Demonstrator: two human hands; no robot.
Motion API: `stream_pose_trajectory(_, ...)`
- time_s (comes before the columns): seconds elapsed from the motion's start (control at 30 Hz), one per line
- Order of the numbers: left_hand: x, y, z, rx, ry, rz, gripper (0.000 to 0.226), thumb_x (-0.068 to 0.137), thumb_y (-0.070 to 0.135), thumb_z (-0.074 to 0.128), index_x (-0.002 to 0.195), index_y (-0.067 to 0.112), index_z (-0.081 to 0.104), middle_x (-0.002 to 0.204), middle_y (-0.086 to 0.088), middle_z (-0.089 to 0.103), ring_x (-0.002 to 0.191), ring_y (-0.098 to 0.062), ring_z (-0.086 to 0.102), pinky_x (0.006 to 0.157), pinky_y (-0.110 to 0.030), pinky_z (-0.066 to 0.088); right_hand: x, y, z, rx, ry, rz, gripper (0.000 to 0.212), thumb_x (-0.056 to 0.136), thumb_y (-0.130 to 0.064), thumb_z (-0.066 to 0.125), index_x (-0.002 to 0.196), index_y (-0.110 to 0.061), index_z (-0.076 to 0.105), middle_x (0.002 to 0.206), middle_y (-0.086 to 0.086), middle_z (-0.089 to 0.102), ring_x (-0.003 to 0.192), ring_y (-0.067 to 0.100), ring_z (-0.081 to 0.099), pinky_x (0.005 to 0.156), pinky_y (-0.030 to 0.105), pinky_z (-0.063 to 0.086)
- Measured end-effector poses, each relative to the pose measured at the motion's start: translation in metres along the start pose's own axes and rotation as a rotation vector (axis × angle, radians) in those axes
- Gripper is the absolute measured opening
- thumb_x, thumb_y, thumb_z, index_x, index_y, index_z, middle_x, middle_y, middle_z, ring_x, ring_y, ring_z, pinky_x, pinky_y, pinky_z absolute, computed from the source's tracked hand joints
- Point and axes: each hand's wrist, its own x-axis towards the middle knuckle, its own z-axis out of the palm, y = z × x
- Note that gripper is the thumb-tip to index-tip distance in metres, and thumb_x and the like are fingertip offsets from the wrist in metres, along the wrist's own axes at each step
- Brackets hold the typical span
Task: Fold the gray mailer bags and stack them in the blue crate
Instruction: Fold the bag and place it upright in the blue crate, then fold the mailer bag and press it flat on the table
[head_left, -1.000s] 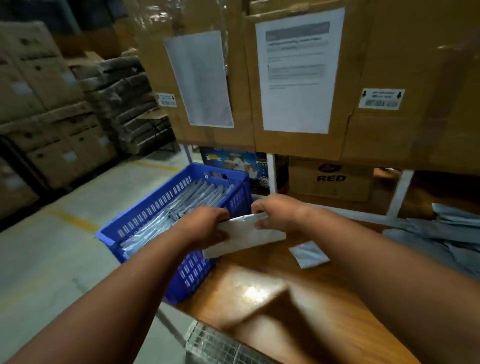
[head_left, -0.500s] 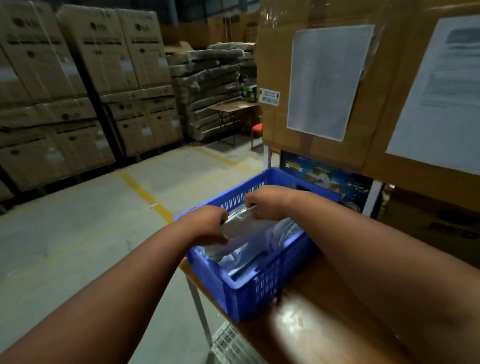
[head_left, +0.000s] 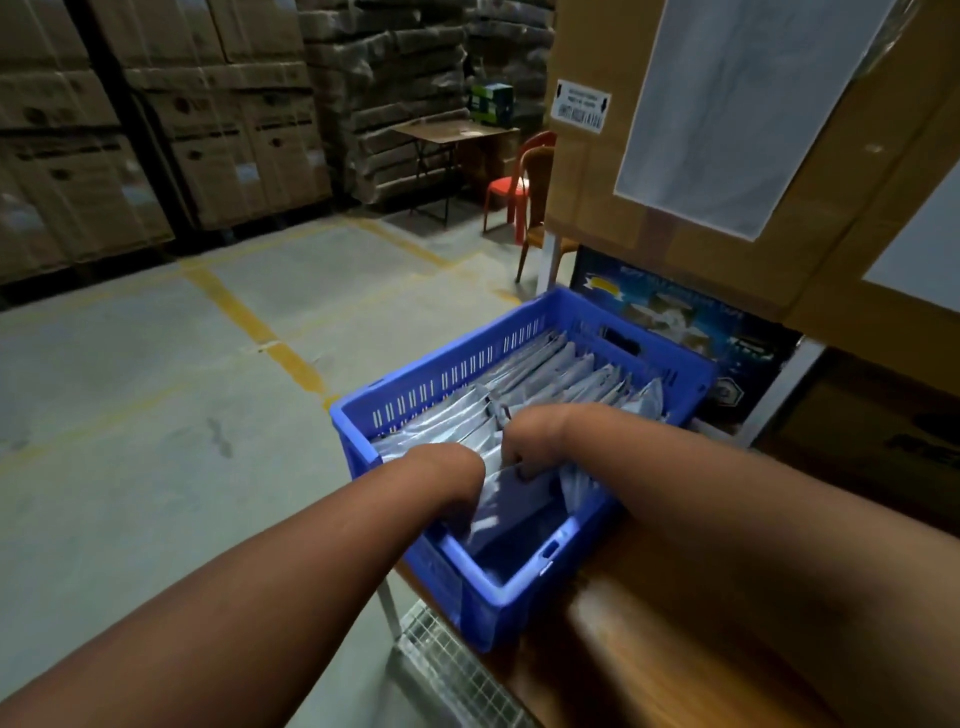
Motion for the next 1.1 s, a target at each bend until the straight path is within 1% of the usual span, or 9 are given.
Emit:
stream_pose_trajectory(0.13, 0.009, -0.001, -0.002, 0.019, -0.025, -0.027, 0.032, 0.079, 0.043, 0.091, 0.094, 0.023, 0.070, 0.080, 0.004, 0.061, 0.090, -0.027, 0.065, 0.087, -0.038, 0.055, 0.015, -0.010, 0.002, -0.084, 0.077, 0.018, 0.035, 0.090, -0.028, 0.065, 0.121, -0.038, 0.075, 0.109, -0.002, 0.074, 0.093, 0.030, 0.068, 0.082, 0.037, 0.058)
stream_pose_trajectory(0.23, 0.014, -0.003, 0.001, 0.007, 0.033, -0.033, 0.041, 0.083, 0.033, 0.087, 0.120, 0.024, 0.072, 0.107, 0.006, 0.069, 0.113, -0.027, 0.068, 0.091, -0.039, 0.053, 0.020, -0.010, 0.005, -0.111, 0.117, 0.034, 0.037, 0.091, -0.029, 0.063, 0.125, -0.042, 0.073, 0.113, -0.003, 0.074, 0.100, 0.031, 0.070, 0.087, 0.043, 0.061)
stream_pose_trajectory(0.3, 0.016, -0.003, 0.005, 0.014, 0.062, -0.019, 0.042, 0.084, 0.030, 0.085, 0.124, 0.024, 0.072, 0.119, 0.002, 0.070, 0.118, -0.028, 0.068, 0.088, -0.038, 0.051, 0.021, -0.009, 0.009, -0.103, 0.119, 0.042, 0.039, 0.091, -0.031, 0.063, 0.125, -0.046, 0.072, 0.114, -0.004, 0.074, 0.100, 0.030, 0.069, 0.085, 0.041, 0.060)
stream_pose_trajectory(0.43, 0.019, -0.006, 0.005, 0.002, 0.008, -0.014, 0.033, 0.080, 0.036, 0.087, 0.107, 0.025, 0.072, 0.090, 0.006, 0.064, 0.094, -0.026, 0.066, 0.083, -0.036, 0.053, 0.021, -0.010, 0.009, -0.134, 0.111, 0.041, 0.033, 0.094, -0.031, 0.062, 0.124, -0.038, 0.074, 0.111, -0.002, 0.073, 0.085, 0.027, 0.059, 0.070, 0.033, 0.048)
stream_pose_trajectory(0.6, 0.016, -0.012, -0.011, -0.006, 0.036, -0.036, 0.046, 0.070, 0.056, 0.093, 0.079, 0.020, 0.065, 0.073, 0.008, 0.061, 0.066, -0.016, 0.058, 0.075, -0.036, 0.055, 0.007, -0.004, 0.002, -0.002, 0.137, 0.064, 0.033, 0.091, -0.039, 0.070, 0.124, -0.037, 0.073, 0.110, -0.005, 0.073, 0.095, 0.026, 0.068, 0.080, 0.038, 0.058)
stream_pose_trajectory(0.67, 0.011, -0.016, -0.019, -0.007, 0.083, -0.030, 0.050, 0.071, 0.059, 0.092, 0.079, 0.020, 0.061, 0.074, 0.009, 0.060, 0.072, -0.018, 0.061, 0.074, -0.037, 0.054, -0.003, 0.002, 0.000, 0.047, 0.170, 0.073, 0.028, 0.091, -0.040, 0.074, 0.119, -0.034, 0.073, 0.108, -0.006, 0.072, 0.096, 0.025, 0.067, 0.078, 0.035, 0.056)
stream_pose_trajectory(0.77, 0.000, -0.015, -0.031, 0.018, 0.160, 0.022, 0.049, 0.075, 0.064, 0.086, 0.098, 0.028, 0.061, 0.089, 0.006, 0.058, 0.096, -0.026, 0.065, 0.074, -0.039, 0.052, -0.025, 0.011, -0.002, 0.132, 0.258, 0.086, 0.021, 0.091, -0.041, 0.077, 0.110, -0.032, 0.073, 0.095, -0.010, 0.066, 0.091, 0.022, 0.064, 0.071, 0.032, 0.047)
stream_pose_trajectory(0.9, -0.018, 0.005, -0.052, 0.028, 0.313, 0.103, 0.047, 0.082, 0.064, 0.080, 0.111, 0.029, 0.067, 0.103, 0.003, 0.065, 0.104, -0.028, 0.066, 0.074, -0.038, 0.050, -0.070, 0.021, 0.004, 0.248, 0.369, 0.130, 0.023, 0.096, -0.045, 0.070, 0.117, -0.034, 0.071, 0.100, -0.013, 0.068, 0.094, 0.018, 0.066, 0.073, 0.033, 0.047)
stream_pose_trajectory(1.1, -0.044, 0.077, -0.095, 0.037, 0.407, 0.268, 0.033, 0.089, 0.054, 0.074, 0.097, 0.026, 0.060, 0.096, 0.002, 0.063, 0.090, -0.024, 0.063, 0.077, -0.041, 0.057, -0.160, 0.036, 0.039, 0.382, 0.469, 0.259, 0.024, 0.100, -0.043, 0.064, 0.123, -0.040, 0.071, 0.115, -0.017, 0.075, 0.103, 0.007, 0.068, 0.087, 0.035, 0.057)
